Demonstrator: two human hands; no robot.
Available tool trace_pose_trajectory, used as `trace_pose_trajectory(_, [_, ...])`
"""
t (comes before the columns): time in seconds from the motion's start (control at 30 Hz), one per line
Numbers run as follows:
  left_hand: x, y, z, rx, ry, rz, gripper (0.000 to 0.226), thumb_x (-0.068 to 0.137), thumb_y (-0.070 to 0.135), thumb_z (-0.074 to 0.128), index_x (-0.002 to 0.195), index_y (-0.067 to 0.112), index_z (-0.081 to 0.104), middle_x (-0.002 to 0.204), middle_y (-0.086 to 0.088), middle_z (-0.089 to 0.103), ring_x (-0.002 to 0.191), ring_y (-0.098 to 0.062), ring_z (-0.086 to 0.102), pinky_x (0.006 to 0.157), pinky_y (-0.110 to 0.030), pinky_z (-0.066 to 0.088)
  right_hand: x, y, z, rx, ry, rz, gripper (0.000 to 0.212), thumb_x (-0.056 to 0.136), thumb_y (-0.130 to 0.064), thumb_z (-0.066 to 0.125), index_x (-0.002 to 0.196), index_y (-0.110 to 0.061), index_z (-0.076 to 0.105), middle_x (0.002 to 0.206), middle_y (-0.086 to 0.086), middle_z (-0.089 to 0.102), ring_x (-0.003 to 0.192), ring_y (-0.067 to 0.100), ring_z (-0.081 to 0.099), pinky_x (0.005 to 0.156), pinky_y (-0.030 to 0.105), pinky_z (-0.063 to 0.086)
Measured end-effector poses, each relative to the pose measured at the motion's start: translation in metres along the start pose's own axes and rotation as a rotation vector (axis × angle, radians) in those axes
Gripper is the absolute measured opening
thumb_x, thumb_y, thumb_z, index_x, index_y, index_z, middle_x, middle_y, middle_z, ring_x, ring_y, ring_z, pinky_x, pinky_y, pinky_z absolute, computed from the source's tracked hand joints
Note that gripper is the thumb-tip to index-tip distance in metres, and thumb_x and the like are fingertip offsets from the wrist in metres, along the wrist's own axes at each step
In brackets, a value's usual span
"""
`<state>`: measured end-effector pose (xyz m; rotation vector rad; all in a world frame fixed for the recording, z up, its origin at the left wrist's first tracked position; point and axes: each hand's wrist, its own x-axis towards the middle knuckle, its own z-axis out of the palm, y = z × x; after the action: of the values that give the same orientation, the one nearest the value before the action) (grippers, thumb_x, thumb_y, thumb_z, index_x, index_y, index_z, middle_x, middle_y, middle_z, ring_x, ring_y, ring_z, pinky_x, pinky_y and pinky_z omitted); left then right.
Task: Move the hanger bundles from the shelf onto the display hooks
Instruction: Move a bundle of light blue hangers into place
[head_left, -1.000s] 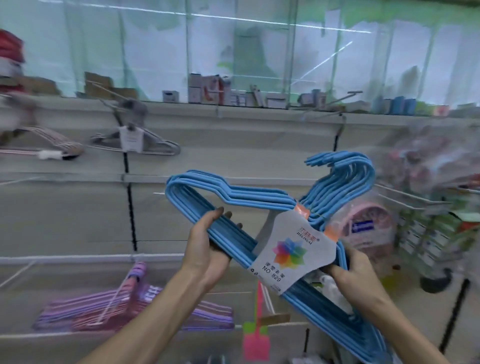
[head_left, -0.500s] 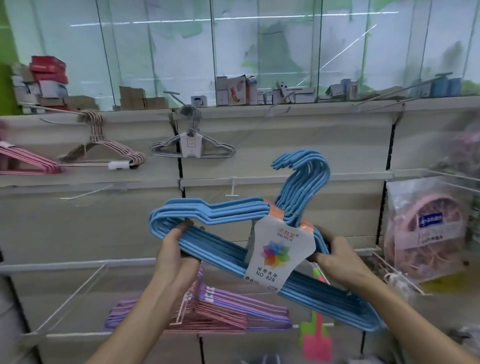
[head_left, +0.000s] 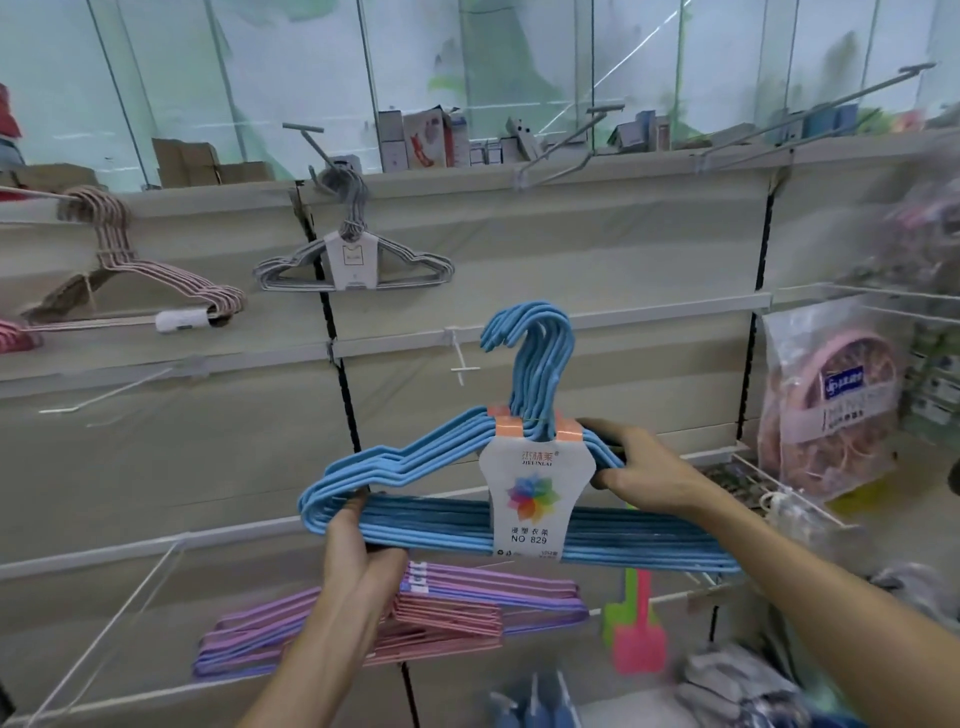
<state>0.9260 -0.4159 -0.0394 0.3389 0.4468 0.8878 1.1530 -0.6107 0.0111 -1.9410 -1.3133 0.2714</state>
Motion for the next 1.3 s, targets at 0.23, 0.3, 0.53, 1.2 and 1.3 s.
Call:
trace_pose_trajectory(0.23, [0.047, -0.010, 0.001, -0.043, 0.050, 0.044, 0.020, 0.093, 0.020, 0.059, 0.113, 0.015, 0.058, 0.099, -0.007, 0.061, 0.089, -0.023, 0.062, 0.084, -0.041, 0.052, 0.059, 0.022, 0.002, -0.010, -0.042, -0.071, 0.067, 0.078, 0.000, 0.061, 0.135, -0.034, 0.055, 0.113, -0.012, 0.069, 0.099, 0.007, 0.065, 0.088, 0.031, 0.055])
trace_pose_trajectory(0.3, [0.061, -0.013, 0.002, -0.049, 0.063, 0.067, 0.023, 0.094, 0.020, 0.058, 0.117, 0.014, 0.058, 0.098, -0.006, 0.063, 0.089, -0.022, 0.062, 0.077, -0.039, 0.052, 0.078, 0.030, 0.002, 0.001, -0.062, -0.087, 0.068, 0.078, 0.001, 0.060, 0.136, -0.034, 0.055, 0.111, -0.011, 0.070, 0.095, 0.007, 0.065, 0.081, 0.025, 0.055])
trace_pose_trajectory(0.53, [0.101, -0.022, 0.001, -0.092, 0.143, 0.109, 0.019, 0.096, 0.022, 0.056, 0.113, 0.013, 0.057, 0.093, -0.007, 0.062, 0.085, -0.023, 0.061, 0.073, -0.040, 0.051, 0.143, 0.055, 0.013, -0.040, -0.127, -0.134, 0.063, 0.070, -0.014, 0.059, 0.128, -0.040, 0.056, 0.104, -0.007, 0.071, 0.090, 0.019, 0.067, 0.083, 0.048, 0.057])
trace_pose_trajectory(1.2, [0.215, 0.005, -0.007, -0.092, 0.182, 0.048, 0.015, 0.099, 0.021, 0.049, 0.103, 0.010, 0.058, 0.095, -0.011, 0.061, 0.088, -0.027, 0.059, 0.094, -0.042, 0.047, 0.243, 0.074, 0.064, -0.233, -0.084, -0.020, 0.066, 0.073, -0.020, 0.055, 0.136, -0.038, 0.045, 0.097, -0.008, 0.069, 0.080, 0.017, 0.065, 0.073, 0.043, 0.057])
trace_pose_trajectory(1.3, [0.230, 0.006, -0.010, -0.054, 0.185, 0.054, 0.016, 0.100, 0.018, 0.048, 0.105, 0.009, 0.059, 0.094, -0.011, 0.062, 0.086, -0.026, 0.060, 0.082, -0.041, 0.050, 0.252, 0.077, 0.073, -0.261, -0.088, 0.000, 0.070, 0.071, -0.022, 0.054, 0.138, -0.037, 0.041, 0.106, -0.005, 0.069, 0.088, 0.021, 0.065, 0.077, 0.045, 0.056])
